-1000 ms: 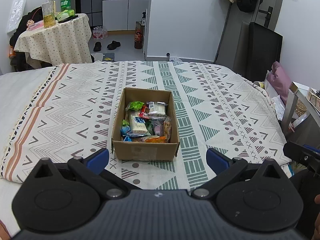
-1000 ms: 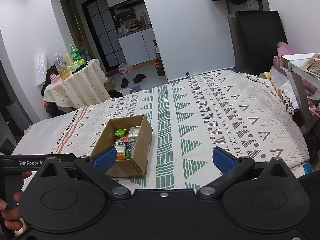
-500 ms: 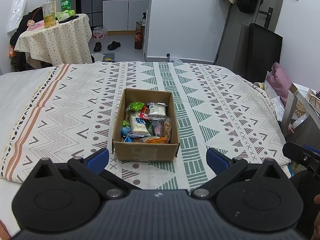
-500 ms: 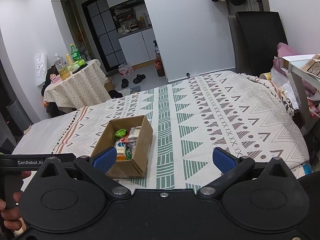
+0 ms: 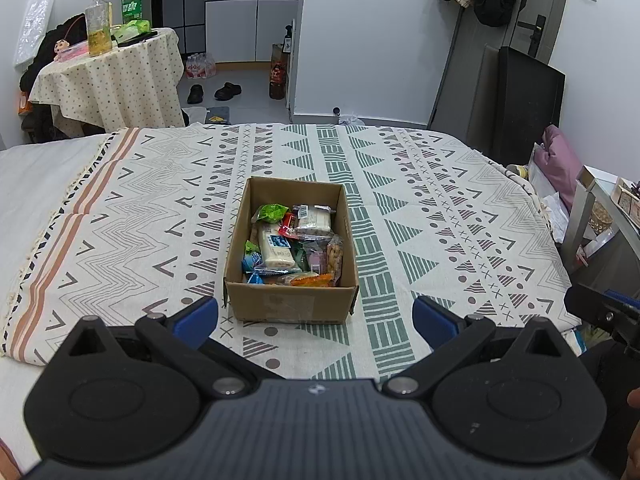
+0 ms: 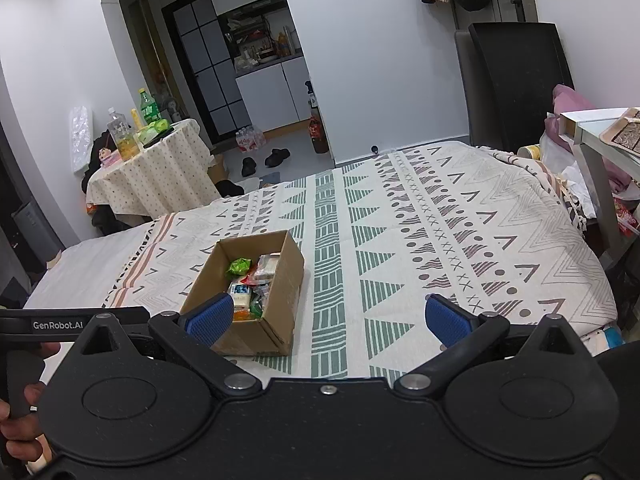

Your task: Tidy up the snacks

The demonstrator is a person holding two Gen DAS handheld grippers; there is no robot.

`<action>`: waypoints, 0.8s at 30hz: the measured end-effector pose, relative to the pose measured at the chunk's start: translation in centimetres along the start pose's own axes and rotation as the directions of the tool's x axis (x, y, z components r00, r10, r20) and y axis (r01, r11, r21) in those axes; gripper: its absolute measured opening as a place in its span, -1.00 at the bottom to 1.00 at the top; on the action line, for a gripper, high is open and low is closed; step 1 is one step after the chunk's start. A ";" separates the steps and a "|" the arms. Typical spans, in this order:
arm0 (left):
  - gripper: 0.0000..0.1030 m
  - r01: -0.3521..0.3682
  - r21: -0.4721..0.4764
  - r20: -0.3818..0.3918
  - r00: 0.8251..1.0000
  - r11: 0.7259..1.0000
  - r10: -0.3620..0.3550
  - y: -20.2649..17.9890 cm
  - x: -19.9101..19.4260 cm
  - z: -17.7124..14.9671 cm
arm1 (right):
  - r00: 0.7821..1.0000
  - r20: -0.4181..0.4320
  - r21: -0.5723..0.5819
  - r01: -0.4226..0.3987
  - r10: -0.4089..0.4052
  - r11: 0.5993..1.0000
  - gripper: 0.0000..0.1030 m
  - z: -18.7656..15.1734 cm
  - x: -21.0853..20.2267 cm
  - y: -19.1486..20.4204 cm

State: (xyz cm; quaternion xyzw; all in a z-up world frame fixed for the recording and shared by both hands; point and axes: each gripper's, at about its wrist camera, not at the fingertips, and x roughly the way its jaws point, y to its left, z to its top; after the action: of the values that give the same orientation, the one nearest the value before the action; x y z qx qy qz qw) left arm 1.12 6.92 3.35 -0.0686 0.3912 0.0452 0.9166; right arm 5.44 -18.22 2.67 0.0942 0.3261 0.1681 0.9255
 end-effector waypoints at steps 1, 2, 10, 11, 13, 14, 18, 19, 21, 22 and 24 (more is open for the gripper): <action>1.00 0.000 0.000 0.000 1.000 1.000 0.000 0.0 0.0 0.0 | 1.000 0.000 0.000 0.001 -0.001 1.000 1.00 0.0 0.0 0.0; 1.00 0.000 -0.001 0.000 1.000 1.000 0.000 0.0 -0.1 0.0 | 1.000 0.001 0.000 0.001 -0.001 1.000 1.00 0.1 -0.1 0.0; 1.00 0.002 -0.001 0.002 1.000 1.000 -0.002 0.0 -0.1 0.0 | 1.000 0.005 -0.001 0.003 -0.003 1.000 1.00 0.1 -0.1 -0.2; 1.00 0.003 0.000 0.002 1.000 1.000 -0.003 0.0 -0.1 0.0 | 1.000 0.005 -0.001 0.005 -0.005 1.000 1.00 0.1 -0.1 -0.3; 1.00 0.003 0.001 0.003 1.000 1.000 -0.003 -0.1 -0.3 0.0 | 1.000 0.005 -0.001 0.005 -0.005 1.000 1.00 0.0 -0.1 -0.2; 1.00 0.003 -0.001 0.003 1.000 1.000 -0.003 0.0 -0.3 0.0 | 1.000 0.005 0.001 0.003 -0.003 1.000 1.00 0.0 -0.1 -0.2; 1.00 0.002 -0.001 0.003 1.000 1.000 -0.002 -0.1 -0.3 0.0 | 1.000 0.008 0.000 0.001 -0.001 1.000 1.00 0.0 -0.1 -0.3; 1.00 0.002 -0.001 0.002 1.000 1.000 -0.002 0.0 -0.3 0.0 | 1.000 0.007 0.002 0.002 -0.002 1.000 1.00 0.0 -0.1 -0.3; 1.00 0.004 0.000 0.002 1.000 1.000 -0.004 -0.1 -0.4 0.0 | 1.000 0.007 0.002 0.004 -0.004 1.000 1.00 0.0 -0.1 -0.4; 1.00 0.004 0.001 0.002 1.000 1.000 -0.004 -0.2 -0.4 0.0 | 1.000 0.007 0.001 0.004 -0.004 1.000 1.00 0.0 -0.1 -0.3; 1.00 0.004 0.000 0.003 1.000 1.000 -0.004 -0.2 -0.5 -0.1 | 1.000 0.007 0.002 0.005 -0.005 1.000 1.00 0.0 -0.1 -0.4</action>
State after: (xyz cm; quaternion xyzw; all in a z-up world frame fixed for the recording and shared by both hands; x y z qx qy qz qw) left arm 0.77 6.69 3.67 -0.0694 0.3898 0.0434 0.9173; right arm 5.44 -18.59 2.58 0.0948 0.3234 0.1654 0.9269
